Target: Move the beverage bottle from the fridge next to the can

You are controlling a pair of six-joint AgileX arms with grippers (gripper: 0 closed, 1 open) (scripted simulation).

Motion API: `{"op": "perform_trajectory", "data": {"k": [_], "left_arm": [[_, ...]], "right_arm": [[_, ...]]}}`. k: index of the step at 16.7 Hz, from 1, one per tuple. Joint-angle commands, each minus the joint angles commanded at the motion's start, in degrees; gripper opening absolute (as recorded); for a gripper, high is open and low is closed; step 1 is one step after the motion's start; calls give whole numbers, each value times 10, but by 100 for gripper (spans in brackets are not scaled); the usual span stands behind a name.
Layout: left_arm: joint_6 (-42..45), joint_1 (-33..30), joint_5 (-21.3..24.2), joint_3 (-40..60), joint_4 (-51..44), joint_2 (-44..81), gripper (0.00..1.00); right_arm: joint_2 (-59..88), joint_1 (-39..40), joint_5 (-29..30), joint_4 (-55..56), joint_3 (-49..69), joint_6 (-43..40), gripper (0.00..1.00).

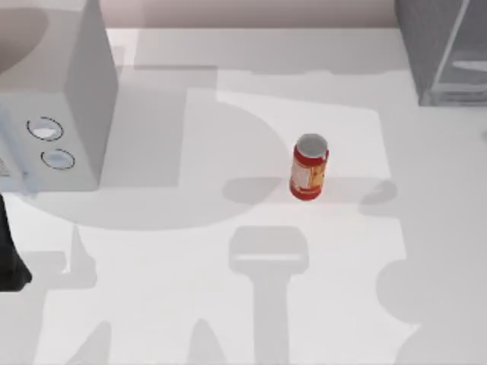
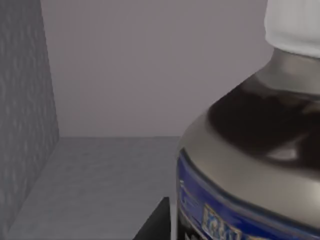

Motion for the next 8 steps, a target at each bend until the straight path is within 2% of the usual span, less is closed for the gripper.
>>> {"op": "perform_trajectory", "data": {"k": [8], "left_arm": [[0, 0, 0, 0, 0, 0, 100]], "right_arm": [[-30, -4, -7, 16, -37, 1, 0]]}}
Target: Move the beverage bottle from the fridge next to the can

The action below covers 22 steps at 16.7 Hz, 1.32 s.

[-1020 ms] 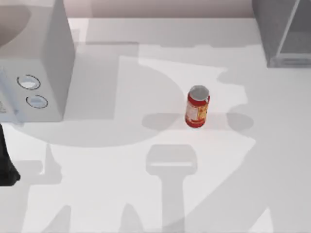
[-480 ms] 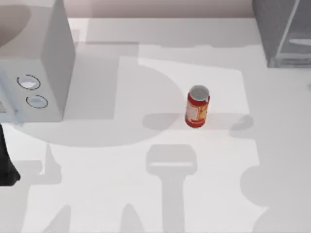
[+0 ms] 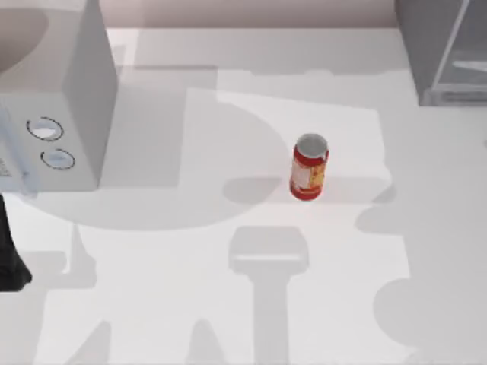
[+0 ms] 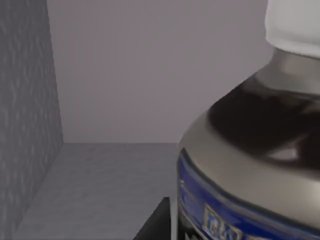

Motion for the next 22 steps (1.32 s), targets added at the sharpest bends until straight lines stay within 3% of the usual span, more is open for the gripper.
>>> {"op": "perform_trajectory", "data": {"k": [4, 13, 16, 22], "left_arm": [[0, 0, 0, 0, 0, 0, 100], [0, 0, 0, 0, 0, 0, 100], [0, 0, 0, 0, 0, 0, 100], [0, 0, 0, 0, 0, 0, 100]], "right_arm": [[37, 60, 61, 54, -20, -2, 0], [107, 376, 375, 206, -97, -7, 0], [114, 413, 412, 235, -118, -8, 0], [114, 414, 412, 236, -119, -8, 0]]}}
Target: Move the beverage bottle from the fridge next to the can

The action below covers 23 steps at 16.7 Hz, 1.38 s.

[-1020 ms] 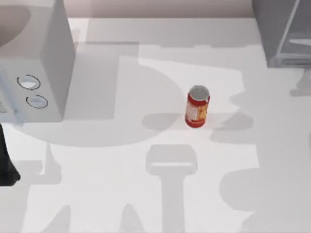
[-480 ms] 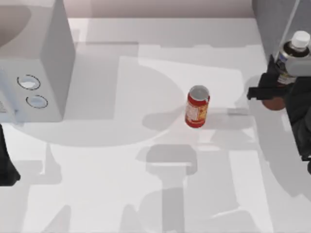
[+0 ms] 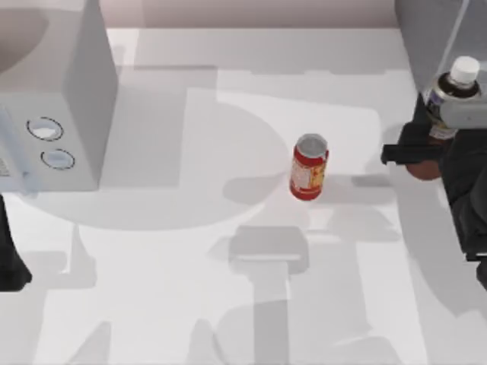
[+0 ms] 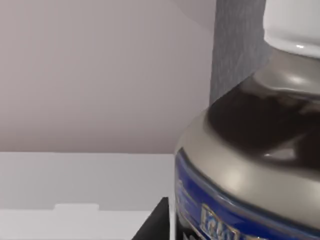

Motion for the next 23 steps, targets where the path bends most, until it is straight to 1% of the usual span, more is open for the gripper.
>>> {"op": "perform_trajectory", "data": {"k": [3, 16, 17, 23], "left_arm": [[0, 0, 0, 0, 0, 0, 100], [0, 0, 0, 0, 0, 0, 100], [0, 0, 0, 0, 0, 0, 100], [0, 0, 0, 0, 0, 0, 100]], "right_arm": [[0, 0, 0, 0, 0, 0, 0], [0, 0, 0, 0, 0, 0, 98], [0, 0, 0, 0, 0, 0, 100], [0, 0, 0, 0, 0, 0, 100]]}}
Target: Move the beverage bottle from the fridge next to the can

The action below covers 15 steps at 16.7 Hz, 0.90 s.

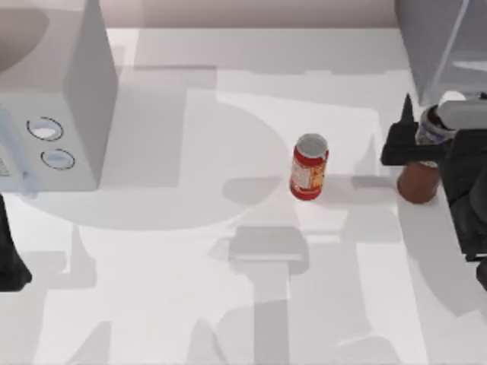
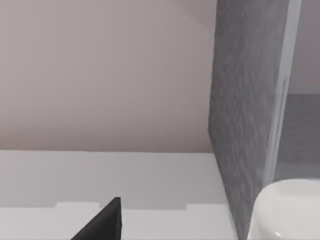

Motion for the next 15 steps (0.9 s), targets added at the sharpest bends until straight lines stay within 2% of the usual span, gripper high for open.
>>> {"op": "perform_trajectory", "data": {"k": [9, 15], "left_arm": [[0, 0, 0, 0, 0, 0, 100], [0, 0, 0, 0, 0, 0, 100]], "right_arm": [[-33, 25, 25, 28, -62, 0, 100], [-37, 23, 24, 25, -63, 0, 100]]}}
